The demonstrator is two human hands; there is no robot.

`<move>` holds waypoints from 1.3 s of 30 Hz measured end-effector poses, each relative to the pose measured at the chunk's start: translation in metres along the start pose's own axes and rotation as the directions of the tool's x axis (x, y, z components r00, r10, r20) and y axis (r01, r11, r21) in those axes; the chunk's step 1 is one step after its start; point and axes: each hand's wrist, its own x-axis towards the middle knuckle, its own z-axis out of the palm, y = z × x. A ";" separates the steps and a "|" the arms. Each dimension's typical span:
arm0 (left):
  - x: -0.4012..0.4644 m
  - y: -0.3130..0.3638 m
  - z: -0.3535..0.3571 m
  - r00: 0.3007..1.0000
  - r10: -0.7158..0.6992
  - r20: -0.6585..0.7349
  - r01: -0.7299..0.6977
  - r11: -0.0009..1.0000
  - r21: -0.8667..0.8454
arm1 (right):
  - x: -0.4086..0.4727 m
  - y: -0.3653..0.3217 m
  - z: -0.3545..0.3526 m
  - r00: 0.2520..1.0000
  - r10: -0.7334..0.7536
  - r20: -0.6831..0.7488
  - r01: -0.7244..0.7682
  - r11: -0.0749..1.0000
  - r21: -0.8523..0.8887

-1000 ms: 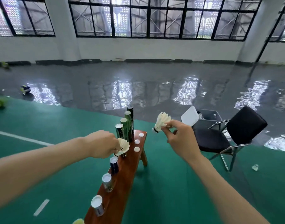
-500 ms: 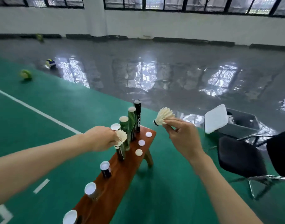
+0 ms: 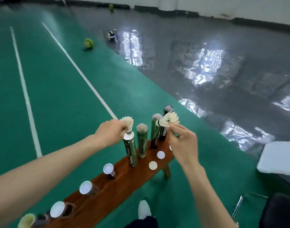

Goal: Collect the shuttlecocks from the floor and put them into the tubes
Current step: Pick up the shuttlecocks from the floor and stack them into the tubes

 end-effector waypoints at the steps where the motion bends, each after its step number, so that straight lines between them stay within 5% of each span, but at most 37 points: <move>1: 0.012 0.003 0.005 1.000 -0.014 0.011 0.014 1.000 0.007 | 0.009 0.002 0.002 1.000 0.003 0.002 -0.003 1.000 0.021; 12: 0.111 0.050 0.067 0.979 -0.164 0.121 0.178 0.977 -0.114 | 0.095 0.047 0.034 0.989 0.115 0.098 -0.127 0.983 0.131; 23: 0.143 0.072 0.139 0.908 -0.326 0.263 0.349 0.936 -0.045 | 0.173 0.070 0.078 0.925 -0.204 0.321 0.204 0.978 0.035; 28: 0.155 0.082 0.159 0.819 -0.417 0.395 0.487 0.869 -0.093 | 0.204 0.083 0.090 0.888 -0.216 0.405 0.193 0.976 0.097; 39: 0.161 0.077 0.165 0.747 -0.485 0.455 0.589 0.800 -0.114 | 0.223 0.099 0.103 0.840 -0.305 0.449 0.230 0.949 0.215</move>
